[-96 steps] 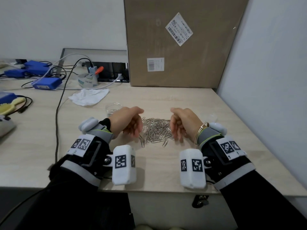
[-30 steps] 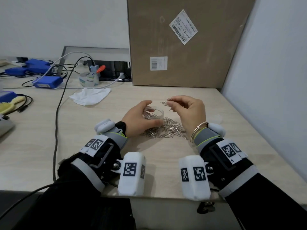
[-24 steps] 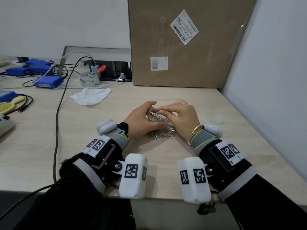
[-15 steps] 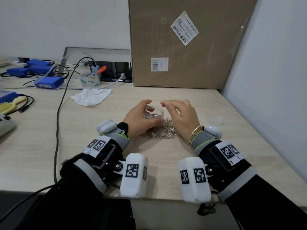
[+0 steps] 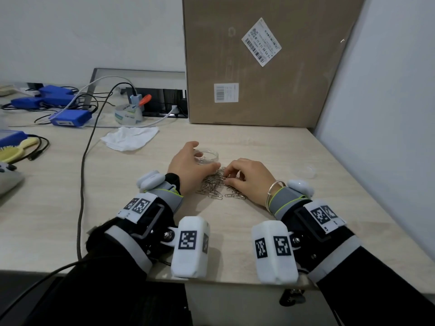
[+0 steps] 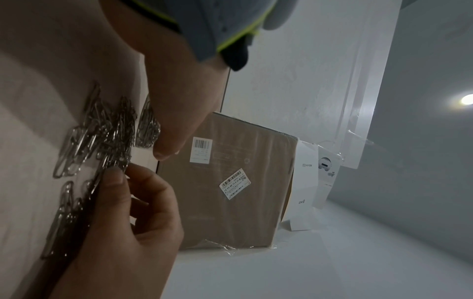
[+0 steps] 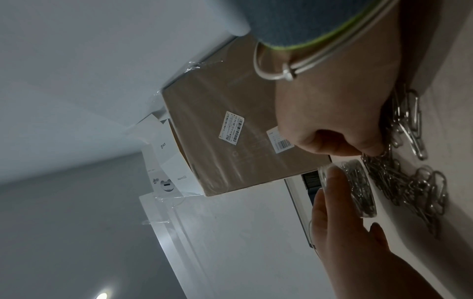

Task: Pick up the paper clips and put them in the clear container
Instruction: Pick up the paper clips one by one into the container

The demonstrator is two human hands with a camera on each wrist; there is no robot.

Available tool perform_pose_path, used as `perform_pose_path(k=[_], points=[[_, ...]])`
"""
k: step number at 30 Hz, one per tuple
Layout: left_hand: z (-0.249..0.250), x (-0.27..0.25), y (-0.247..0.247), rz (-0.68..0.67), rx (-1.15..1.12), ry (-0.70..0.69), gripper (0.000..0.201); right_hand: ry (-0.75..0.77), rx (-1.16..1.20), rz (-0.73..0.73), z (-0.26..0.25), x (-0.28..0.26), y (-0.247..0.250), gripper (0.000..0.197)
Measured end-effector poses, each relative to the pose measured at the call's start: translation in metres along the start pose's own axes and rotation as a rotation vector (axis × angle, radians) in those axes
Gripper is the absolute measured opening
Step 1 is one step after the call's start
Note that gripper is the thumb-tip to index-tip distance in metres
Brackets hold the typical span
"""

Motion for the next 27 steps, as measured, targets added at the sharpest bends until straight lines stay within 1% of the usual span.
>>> perform_pose_path(k=[5,9,12,16,18,20,23,27], points=[[-0.001,0.0,-0.001,-0.009,0.01,-0.004,0.078,0.009,-0.026,0.04,-0.001,-0.001,0.002,0.009],[-0.001,0.001,-0.001,-0.016,0.007,-0.004,0.079,-0.014,0.03,0.119,-0.002,-0.002,0.006,0.011],[-0.002,0.001,-0.001,-0.022,0.014,-0.003,0.08,-0.092,0.125,0.201,0.0,-0.001,0.009,0.009],[-0.002,0.001,0.001,-0.033,0.03,-0.009,0.079,-0.218,0.35,0.349,0.005,-0.001,0.012,0.006],[-0.002,0.0,0.001,-0.051,0.046,-0.023,0.08,-0.247,0.446,0.398,0.006,0.0,0.013,0.005],[-0.001,0.0,-0.001,-0.08,0.052,-0.05,0.081,-0.24,0.53,0.444,0.005,0.0,0.015,0.005],[0.002,-0.003,-0.005,-0.138,0.063,-0.114,0.084,-0.174,0.6,0.507,0.001,0.001,0.017,0.008],[0.009,-0.01,-0.008,-0.237,0.048,-0.193,0.087,-0.075,0.543,0.483,-0.007,-0.001,0.017,0.007]])
Point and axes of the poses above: each hand's wrist, its own x-axis towards the middle knuckle, its own y-axis out of the back of the hand, z = x × y, the point moved 2 cm from there along x, towards the middle knuckle, and after that the axes turned 2 degrees about x, right-handed, at the moved point
